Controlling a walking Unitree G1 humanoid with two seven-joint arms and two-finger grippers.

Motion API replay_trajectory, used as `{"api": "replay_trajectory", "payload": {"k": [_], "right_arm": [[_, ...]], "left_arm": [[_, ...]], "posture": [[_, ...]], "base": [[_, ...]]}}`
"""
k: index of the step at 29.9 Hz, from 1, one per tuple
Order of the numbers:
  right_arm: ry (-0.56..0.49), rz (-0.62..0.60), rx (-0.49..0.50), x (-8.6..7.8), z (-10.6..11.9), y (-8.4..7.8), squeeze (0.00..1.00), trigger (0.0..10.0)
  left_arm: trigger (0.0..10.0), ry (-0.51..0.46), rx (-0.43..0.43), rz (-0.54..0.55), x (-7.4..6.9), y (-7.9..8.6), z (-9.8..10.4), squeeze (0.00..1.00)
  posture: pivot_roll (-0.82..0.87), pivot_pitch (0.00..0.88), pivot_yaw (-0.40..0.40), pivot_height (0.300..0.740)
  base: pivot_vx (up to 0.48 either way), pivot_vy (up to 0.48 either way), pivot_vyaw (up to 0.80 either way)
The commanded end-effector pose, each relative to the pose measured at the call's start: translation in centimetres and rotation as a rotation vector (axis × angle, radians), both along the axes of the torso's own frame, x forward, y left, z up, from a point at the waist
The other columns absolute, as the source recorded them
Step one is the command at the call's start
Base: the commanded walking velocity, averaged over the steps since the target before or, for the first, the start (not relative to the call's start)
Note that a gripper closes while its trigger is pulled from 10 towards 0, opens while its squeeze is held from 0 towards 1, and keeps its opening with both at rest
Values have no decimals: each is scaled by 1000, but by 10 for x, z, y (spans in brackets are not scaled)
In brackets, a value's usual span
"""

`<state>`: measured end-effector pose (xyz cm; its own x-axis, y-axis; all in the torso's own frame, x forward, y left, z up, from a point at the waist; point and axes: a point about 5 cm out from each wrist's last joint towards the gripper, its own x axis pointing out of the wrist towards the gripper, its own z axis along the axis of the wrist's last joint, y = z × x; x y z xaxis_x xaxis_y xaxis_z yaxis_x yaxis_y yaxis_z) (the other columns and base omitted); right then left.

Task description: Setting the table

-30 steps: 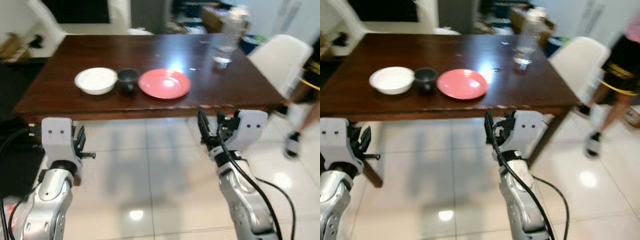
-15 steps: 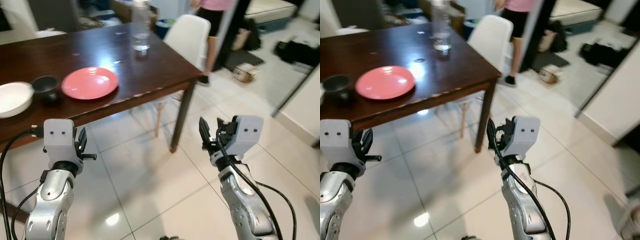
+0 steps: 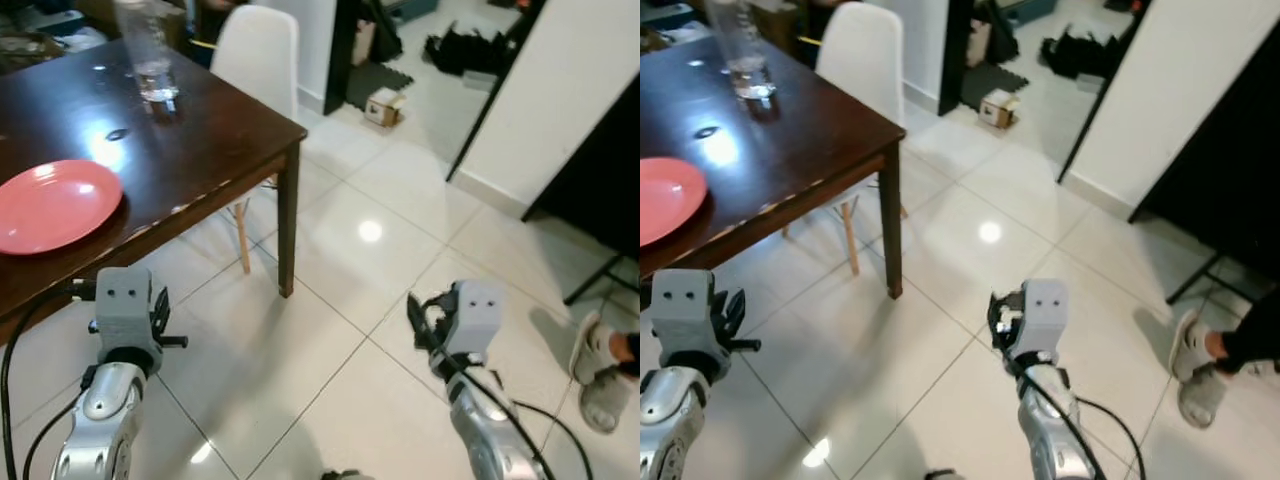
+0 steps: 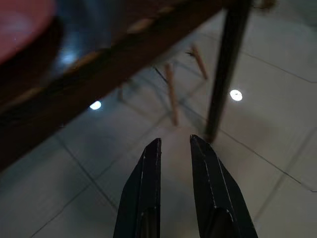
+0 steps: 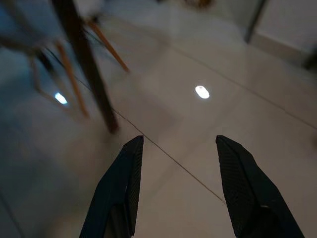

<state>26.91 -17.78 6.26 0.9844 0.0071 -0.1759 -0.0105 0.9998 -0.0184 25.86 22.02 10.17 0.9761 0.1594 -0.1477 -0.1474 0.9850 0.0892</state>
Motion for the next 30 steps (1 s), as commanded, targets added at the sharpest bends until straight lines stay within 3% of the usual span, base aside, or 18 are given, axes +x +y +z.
{"api": "replay_trajectory", "payload": {"k": [1, 3, 4, 6, 11, 17, 30], "right_arm": [[39, -7, -16, -7, -13, -4, 0, 10000], [98, 9, -38, -14, -29, -6, 0, 10000], [98, 9, -38, -14, -29, -6, 0, 10000], [173, 4, -37, -21, -46, -9, 0, 10000], [226, -25, -19, -25, -61, -11, 0, 10000], [255, -25, -30, -27, -74, -8, 0, 10000], [216, -18, -44, -19, -70, -11, 0, 10000]], "left_arm": [[10000, 45, 6, 6, -5, 3, -12, 0], [10000, 112, -5, 12, -9, 8, -31, 0], [10000, 112, -5, 12, -9, 8, -31, 0], [10000, 196, 21, 18, -15, 13, -55, 0], [10000, 287, -21, -27, -20, 9, -78, 0], [10000, 294, -9, -36, -17, 5, -89, 0], [10000, 290, -18, -35, -18, 3, -98, 0]], "posture": [[-25, 67, 47, 740], [-30, 65, 45, 740], [-30, 65, 45, 740], [-31, 64, 41, 740], [-33, 60, 31, 740], [-31, 56, 29, 740], [-34, 49, 18, 740]], "base": [[0, 0, -800], [0, 0, -800], [0, 0, -800], [0, 0, -800], [0, 0, -800], [0, 0, -800], [0, 0, -789]]}}
